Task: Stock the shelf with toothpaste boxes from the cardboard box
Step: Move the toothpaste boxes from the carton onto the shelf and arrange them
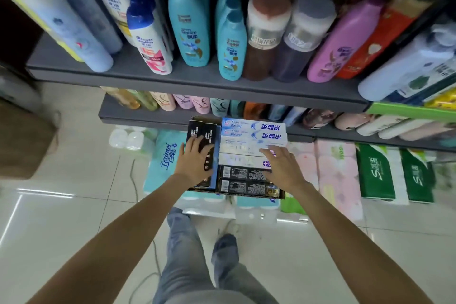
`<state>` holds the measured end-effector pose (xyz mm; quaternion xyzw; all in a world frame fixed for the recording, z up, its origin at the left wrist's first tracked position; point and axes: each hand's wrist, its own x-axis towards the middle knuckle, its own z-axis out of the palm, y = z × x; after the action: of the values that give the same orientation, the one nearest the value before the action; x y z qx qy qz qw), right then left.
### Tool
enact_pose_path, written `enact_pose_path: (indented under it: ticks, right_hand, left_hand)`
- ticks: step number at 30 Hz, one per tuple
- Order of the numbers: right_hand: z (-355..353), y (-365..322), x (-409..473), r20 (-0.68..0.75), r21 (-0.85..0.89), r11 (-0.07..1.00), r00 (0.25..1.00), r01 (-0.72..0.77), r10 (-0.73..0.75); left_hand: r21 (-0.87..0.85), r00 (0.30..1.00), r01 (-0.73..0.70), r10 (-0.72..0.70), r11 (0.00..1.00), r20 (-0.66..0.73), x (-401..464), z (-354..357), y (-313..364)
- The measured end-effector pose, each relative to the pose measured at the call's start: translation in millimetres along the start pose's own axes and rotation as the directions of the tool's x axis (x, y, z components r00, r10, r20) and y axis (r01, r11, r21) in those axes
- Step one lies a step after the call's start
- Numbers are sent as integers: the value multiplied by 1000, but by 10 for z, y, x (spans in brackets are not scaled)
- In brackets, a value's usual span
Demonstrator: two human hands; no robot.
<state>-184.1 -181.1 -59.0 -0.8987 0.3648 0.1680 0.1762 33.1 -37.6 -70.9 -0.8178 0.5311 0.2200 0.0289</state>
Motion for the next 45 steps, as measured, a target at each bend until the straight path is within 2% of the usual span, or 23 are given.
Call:
enact_pose_path:
  ticks: [4,6,10,12,16,19,21,23,24,25,26,27,28,30,32,33,35,37,38,39,41,43,45]
  right_hand:
    - [-95,-26,356,-148,-32,999,988,36,-40]
    - [-161,-28,588,-103,-80,996,994,36,-44]
    - [-135,24,933,89,-155,988,996,-1,15]
    - [-112,54,1022,75,-207,978,997,-8,24]
    - [-143,-25,1050,17,-367,928,998,61,-58]
    - [-158,-104,920,-11,-330,944,1000,19,-24]
    - [-158,-132,765,-34,-250,967,999,-49,42]
    - [-161,-162,564,-22,7,986,985,-169,169]
    - [-170,-181,453,0,181,956,972,-232,235]
    - [-184,-212,340,29,334,901,958,-277,284]
    - [-214,-266,233,48,456,837,947,-303,316]
    - [-258,-336,135,56,562,767,939,-309,338]
    - [-314,-417,44,49,662,692,938,-288,343]
    - [-447,-589,-138,44,837,519,967,-174,252]
    - [-566,-676,-312,44,939,338,996,-68,80]
    - [-615,-664,-378,58,955,291,998,-57,5]
    - [-707,-587,-460,85,954,296,992,-54,-93]
    - [-792,-496,-496,15,923,382,990,41,-142]
    - [-843,-467,-505,-69,871,472,985,136,-158]
    - [-895,-447,-501,-169,772,586,969,245,-182]
    - [-1030,-416,-480,-350,440,785,888,436,-297]
    - [-1229,-404,-449,-430,79,844,782,530,-451]
    - [-1431,-441,-431,-412,-207,789,680,579,-607]
  left_hand:
    - [-95,999,47,-48,994,-2,18,85,-73]
    - [-107,998,56,-56,993,1,25,79,-94]
    - [-114,997,69,-71,991,-11,30,93,-104]
    - [-110,997,71,-72,991,-12,29,92,-99]
    - [-105,997,66,-68,992,-22,10,84,-115]
    - [-86,997,81,-81,993,12,13,68,-114]
    - [-108,994,105,-108,989,-22,13,58,-43]
    - [-257,977,97,-141,961,-160,-18,32,97]
    - [-410,965,67,-163,910,-205,-38,-21,204]
    - [-632,966,39,-190,774,-173,-55,-74,334]
    - [-832,978,49,-197,552,-72,-87,-173,490]
    - [-943,984,116,-167,313,66,-111,-269,658]
    - [-975,976,196,-114,109,183,-120,-358,811]
    - [-960,965,244,-63,-134,254,-134,-500,1033]
    - [-954,971,176,-118,-242,209,-144,-593,1050]
    - [-957,972,157,-134,-242,194,-153,-644,990]
    - [-966,973,169,-126,-195,196,-192,-777,824]
    - [-966,973,208,-67,-152,220,-273,-919,692]
    - [-965,972,226,-30,-130,232,-325,-988,657]
    - [-963,969,248,11,-101,248,-375,-1035,625]
    - [-951,952,303,73,-63,299,-484,-1128,576]
    - [-937,933,347,114,-44,340,-573,-1223,525]
    - [-931,922,363,151,-28,355,-670,-1324,485]
